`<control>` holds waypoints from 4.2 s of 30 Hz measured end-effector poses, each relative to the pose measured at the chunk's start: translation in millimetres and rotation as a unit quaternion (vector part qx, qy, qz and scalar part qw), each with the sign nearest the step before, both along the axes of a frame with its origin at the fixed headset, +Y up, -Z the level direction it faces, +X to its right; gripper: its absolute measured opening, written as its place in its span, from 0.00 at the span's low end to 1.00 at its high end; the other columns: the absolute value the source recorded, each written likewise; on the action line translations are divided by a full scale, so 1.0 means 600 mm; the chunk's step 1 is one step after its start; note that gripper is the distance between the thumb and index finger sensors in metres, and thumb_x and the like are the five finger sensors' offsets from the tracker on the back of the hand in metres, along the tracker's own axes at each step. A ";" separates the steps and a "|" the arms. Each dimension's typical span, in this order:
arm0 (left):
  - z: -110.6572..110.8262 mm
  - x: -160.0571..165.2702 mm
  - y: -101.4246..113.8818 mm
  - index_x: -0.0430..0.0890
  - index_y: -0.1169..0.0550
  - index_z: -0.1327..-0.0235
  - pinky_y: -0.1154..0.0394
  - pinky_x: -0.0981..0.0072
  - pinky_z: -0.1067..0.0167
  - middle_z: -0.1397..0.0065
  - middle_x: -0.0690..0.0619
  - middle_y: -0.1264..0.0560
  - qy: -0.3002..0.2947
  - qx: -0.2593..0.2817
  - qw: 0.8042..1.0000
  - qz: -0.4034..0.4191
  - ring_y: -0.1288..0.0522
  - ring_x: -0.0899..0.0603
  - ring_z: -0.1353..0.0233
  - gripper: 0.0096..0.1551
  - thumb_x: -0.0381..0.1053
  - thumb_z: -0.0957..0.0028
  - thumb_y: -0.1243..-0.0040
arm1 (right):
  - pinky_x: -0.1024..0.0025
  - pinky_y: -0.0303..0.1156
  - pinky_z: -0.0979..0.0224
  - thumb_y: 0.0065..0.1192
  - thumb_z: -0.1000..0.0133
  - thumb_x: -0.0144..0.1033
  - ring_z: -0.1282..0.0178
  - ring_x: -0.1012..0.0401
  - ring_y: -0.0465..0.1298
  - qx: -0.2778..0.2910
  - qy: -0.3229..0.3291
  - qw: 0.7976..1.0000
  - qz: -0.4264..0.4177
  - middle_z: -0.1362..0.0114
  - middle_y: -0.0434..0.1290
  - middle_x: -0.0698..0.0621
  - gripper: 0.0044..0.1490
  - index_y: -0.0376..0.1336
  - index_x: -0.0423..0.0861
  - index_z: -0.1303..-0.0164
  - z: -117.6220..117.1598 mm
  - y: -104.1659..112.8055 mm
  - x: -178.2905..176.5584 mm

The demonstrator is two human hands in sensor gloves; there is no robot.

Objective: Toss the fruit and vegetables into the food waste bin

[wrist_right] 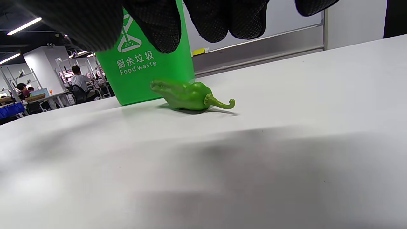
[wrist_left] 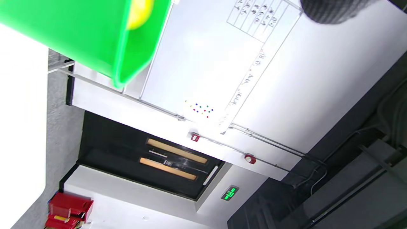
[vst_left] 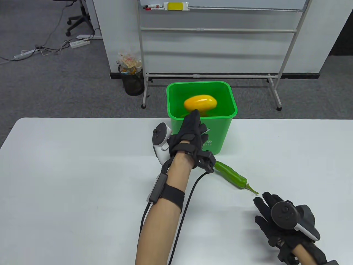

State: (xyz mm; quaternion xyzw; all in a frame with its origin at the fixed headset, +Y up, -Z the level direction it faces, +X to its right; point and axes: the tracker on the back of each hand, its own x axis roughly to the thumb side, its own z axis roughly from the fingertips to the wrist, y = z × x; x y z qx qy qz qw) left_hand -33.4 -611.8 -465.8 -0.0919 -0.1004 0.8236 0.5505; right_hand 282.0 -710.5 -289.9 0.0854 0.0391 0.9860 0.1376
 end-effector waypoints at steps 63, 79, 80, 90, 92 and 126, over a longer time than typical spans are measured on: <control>0.195 0.098 -0.218 0.44 0.40 0.27 0.41 0.20 0.34 0.21 0.41 0.39 -0.256 0.063 0.958 -0.116 0.38 0.23 0.24 0.48 0.50 0.55 0.26 | 0.28 0.50 0.21 0.59 0.51 0.55 0.14 0.40 0.57 0.002 0.058 0.998 0.024 0.15 0.54 0.43 0.46 0.55 0.50 0.21 0.018 -0.005 -0.024; -0.015 0.026 0.013 0.35 0.66 0.29 0.51 0.26 0.31 0.22 0.31 0.66 0.026 -0.055 0.997 0.053 0.58 0.22 0.22 0.62 0.69 0.46 0.49 | 0.28 0.50 0.21 0.59 0.51 0.55 0.14 0.40 0.57 -0.005 0.062 0.998 0.025 0.15 0.54 0.42 0.47 0.55 0.50 0.21 0.017 -0.008 -0.037; -0.012 0.020 0.003 0.35 0.66 0.29 0.50 0.27 0.31 0.21 0.31 0.66 0.029 -0.054 0.997 0.052 0.57 0.22 0.21 0.62 0.69 0.46 0.49 | 0.28 0.50 0.21 0.59 0.51 0.55 0.14 0.40 0.57 -0.004 0.063 0.998 0.026 0.15 0.54 0.43 0.47 0.55 0.50 0.21 0.018 -0.007 -0.037; 0.084 -0.025 0.093 0.41 0.57 0.24 0.44 0.30 0.29 0.18 0.35 0.56 -0.029 0.159 0.987 0.023 0.49 0.26 0.20 0.56 0.71 0.46 0.47 | 0.28 0.50 0.21 0.59 0.51 0.55 0.14 0.40 0.57 0.005 0.067 0.998 0.020 0.15 0.54 0.42 0.47 0.55 0.50 0.21 0.020 -0.003 -0.043; 0.126 -0.027 0.124 0.42 0.54 0.23 0.45 0.28 0.29 0.17 0.37 0.54 -0.035 0.234 0.972 -0.018 0.49 0.26 0.20 0.54 0.70 0.47 0.47 | 0.28 0.50 0.21 0.59 0.51 0.55 0.14 0.40 0.57 0.009 0.069 0.997 0.022 0.15 0.54 0.43 0.47 0.55 0.50 0.21 0.022 -0.002 -0.048; 0.280 -0.148 -0.141 0.47 0.48 0.22 0.53 0.21 0.30 0.17 0.36 0.58 0.103 0.268 0.495 -0.820 0.54 0.24 0.19 0.54 0.73 0.57 0.49 | 0.25 0.37 0.18 0.56 0.53 0.63 0.08 0.43 0.45 0.110 0.012 0.990 0.083 0.11 0.41 0.48 0.54 0.43 0.60 0.17 0.011 0.000 -0.037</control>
